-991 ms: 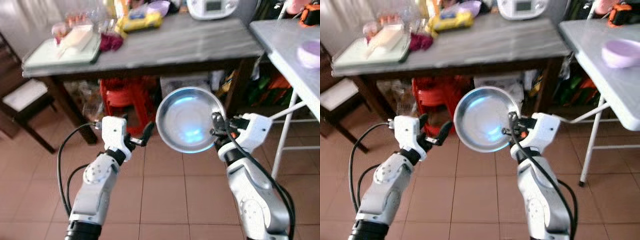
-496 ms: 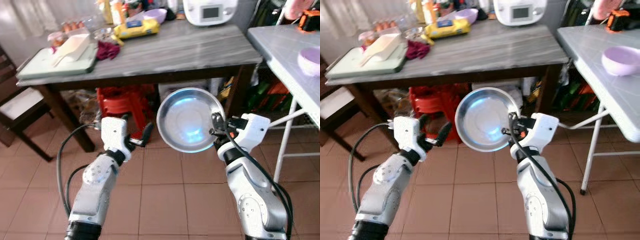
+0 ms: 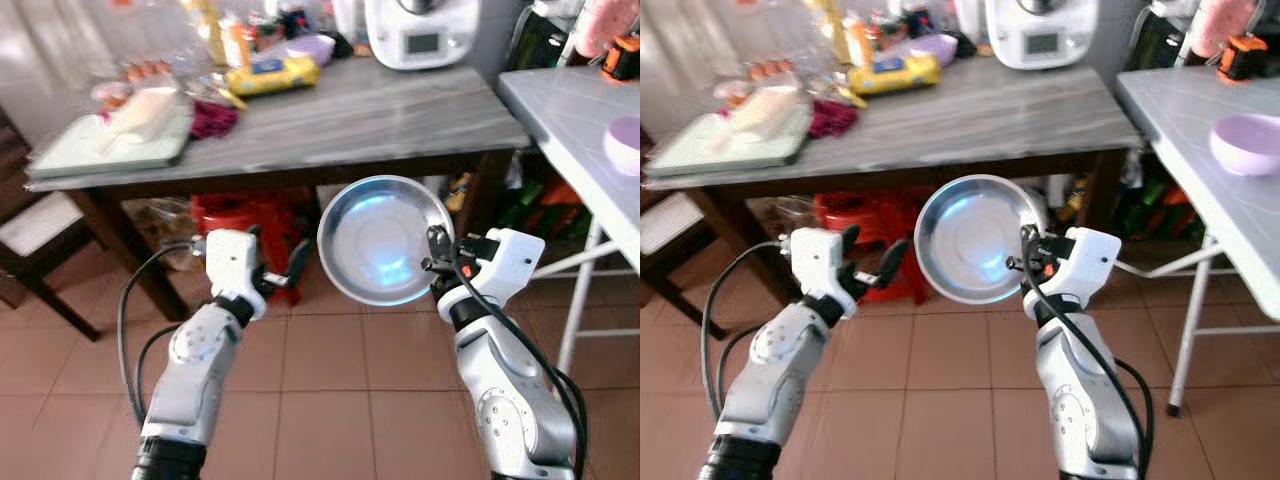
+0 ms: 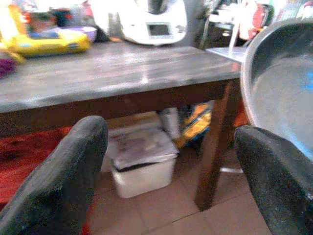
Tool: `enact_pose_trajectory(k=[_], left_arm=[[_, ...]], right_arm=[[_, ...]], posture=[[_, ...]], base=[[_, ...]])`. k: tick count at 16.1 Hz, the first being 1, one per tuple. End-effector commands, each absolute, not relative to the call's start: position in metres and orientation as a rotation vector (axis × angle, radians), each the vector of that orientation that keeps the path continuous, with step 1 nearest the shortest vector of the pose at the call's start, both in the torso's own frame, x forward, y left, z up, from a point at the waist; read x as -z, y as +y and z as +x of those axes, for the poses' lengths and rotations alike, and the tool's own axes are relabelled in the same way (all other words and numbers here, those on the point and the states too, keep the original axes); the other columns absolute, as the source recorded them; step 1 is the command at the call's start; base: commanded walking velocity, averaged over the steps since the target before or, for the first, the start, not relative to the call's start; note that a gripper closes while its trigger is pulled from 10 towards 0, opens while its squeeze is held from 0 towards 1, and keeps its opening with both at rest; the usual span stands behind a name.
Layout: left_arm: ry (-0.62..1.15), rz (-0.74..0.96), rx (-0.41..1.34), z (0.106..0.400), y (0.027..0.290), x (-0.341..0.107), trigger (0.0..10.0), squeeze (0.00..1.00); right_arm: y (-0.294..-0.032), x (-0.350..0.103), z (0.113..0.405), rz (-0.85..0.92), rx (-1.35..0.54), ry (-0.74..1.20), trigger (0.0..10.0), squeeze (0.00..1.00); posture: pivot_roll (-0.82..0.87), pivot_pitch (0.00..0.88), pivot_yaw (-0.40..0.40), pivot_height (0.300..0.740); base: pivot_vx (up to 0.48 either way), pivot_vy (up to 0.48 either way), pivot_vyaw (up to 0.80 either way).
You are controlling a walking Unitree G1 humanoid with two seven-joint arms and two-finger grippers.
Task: Setting the table
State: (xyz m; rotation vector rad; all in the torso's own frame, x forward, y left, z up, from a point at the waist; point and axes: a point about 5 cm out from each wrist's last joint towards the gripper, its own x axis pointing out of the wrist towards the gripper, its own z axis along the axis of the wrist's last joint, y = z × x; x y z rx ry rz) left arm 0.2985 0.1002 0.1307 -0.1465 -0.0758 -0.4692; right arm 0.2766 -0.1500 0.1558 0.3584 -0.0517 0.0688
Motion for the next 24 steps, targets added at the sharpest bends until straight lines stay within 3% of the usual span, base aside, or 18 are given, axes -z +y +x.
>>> enact_pose_trajectory(k=[1, 12, 24], left_arm=[[-0.085, -0.121, 0.451, 0.301, 0.108, -0.134, 10.0, 0.0], [-0.103, -0.11, 0.429, 0.306, 0.113, -0.138, 10.0, 0.0], [-0.105, -0.035, 0.298, 0.315, 0.147, -0.139, 10.0, 0.0]], right_arm=[[-0.144, -0.162, 0.277, 0.374, -0.084, -0.077, 10.0, 0.0], [-0.147, -0.161, 0.276, 0.355, -0.072, -0.088, 10.0, 0.0], [-0.169, -0.158, 0.256, 0.316, 0.036, -0.096, 10.0, 0.0]], posture=[[-0.17, 0.059, 0.1, 0.74], [-0.17, 0.052, 0.101, 0.74], [-0.19, 0.09, 0.129, 0.74]], base=[[0.3, 0.0, 0.0], [0.319, 0.0, 0.0], [0.328, 0.0, 0.0]])
